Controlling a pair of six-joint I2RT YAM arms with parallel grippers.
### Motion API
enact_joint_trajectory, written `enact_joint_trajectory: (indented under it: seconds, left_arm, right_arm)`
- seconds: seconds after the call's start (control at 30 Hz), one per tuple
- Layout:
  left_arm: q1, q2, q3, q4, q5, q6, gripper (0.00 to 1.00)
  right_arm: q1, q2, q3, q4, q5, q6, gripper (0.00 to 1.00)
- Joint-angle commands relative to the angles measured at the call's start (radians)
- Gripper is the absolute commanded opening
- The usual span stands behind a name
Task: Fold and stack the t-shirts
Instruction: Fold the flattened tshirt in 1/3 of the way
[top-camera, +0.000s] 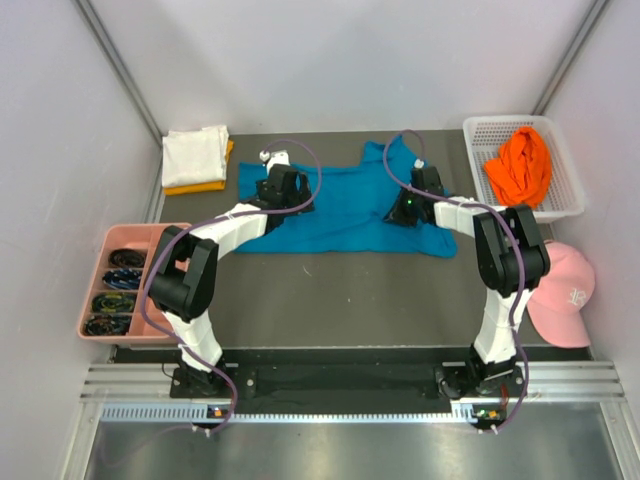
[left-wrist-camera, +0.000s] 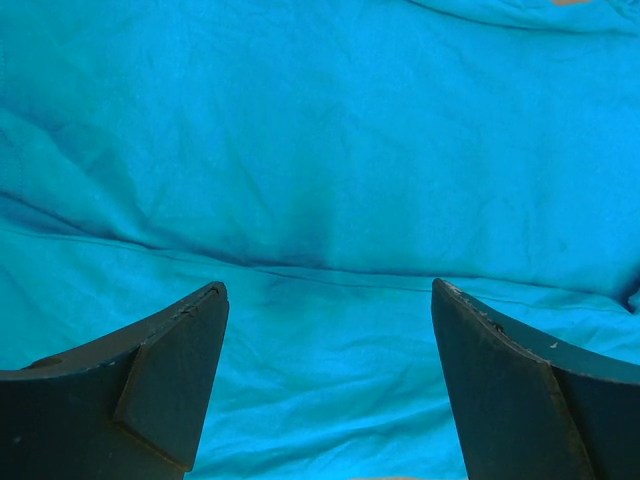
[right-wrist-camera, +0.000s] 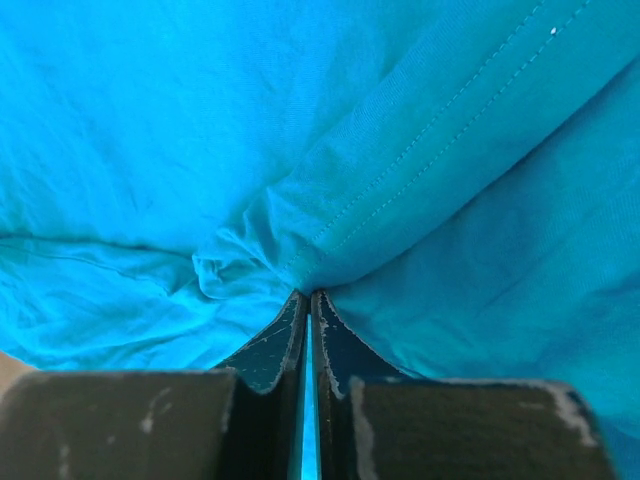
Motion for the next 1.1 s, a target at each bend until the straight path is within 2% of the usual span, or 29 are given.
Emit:
enact_joint_trajectory:
  seconds: [0.0,0.37,0.73,0.77,0.8,0.87,0.93,1.0,1.07]
  left_arm:
    - [0.007,-0.025,-0.017,0.037,0.008,-0.012,0.87]
    - [0.008,-0.028,-0.028,0.031,0.015,-0.021,0.87]
    - [0.01,-0.016,-0.02,0.023,0.017,-0.019,0.86]
    - [0.01,-0.014,-0.018,0.023,0.017,-0.021,0.86]
    - [0.01,-0.014,-0.02,0.021,0.017,-0.019,0.86]
    - [0.01,-0.011,-0.017,0.017,0.018,-0.021,0.86]
    - [0.01,-0.01,-0.014,0.015,0.02,-0.021,0.86]
    - [0.01,-0.008,-0.014,0.011,0.023,-0.019,0.86]
    - [0.01,-0.007,-0.009,0.009,0.026,-0.022,0.86]
  right_arm:
    - [0.007,-0.028,0.05,0.01,0.008,-0.012,0.0]
    - [0.007,-0.007,0.136,-0.004,-0.002,-0.035,0.0]
    - [0.007,0.096,0.261,-0.013,-0.03,-0.065,0.0]
    - [0.007,0.105,0.277,-0.01,-0.038,-0.066,0.02]
    - [0.007,0.113,0.287,-0.004,-0.042,-0.072,0.12]
    - [0.007,0.14,0.316,0.001,-0.059,-0.078,0.18]
    - [0.008,0.153,0.333,0.012,-0.071,-0.094,0.36]
    - [0.007,0.167,0.361,0.019,-0.084,-0.111,0.48]
    - [0.005,0.168,0.379,0.027,-0.085,-0.124,0.52]
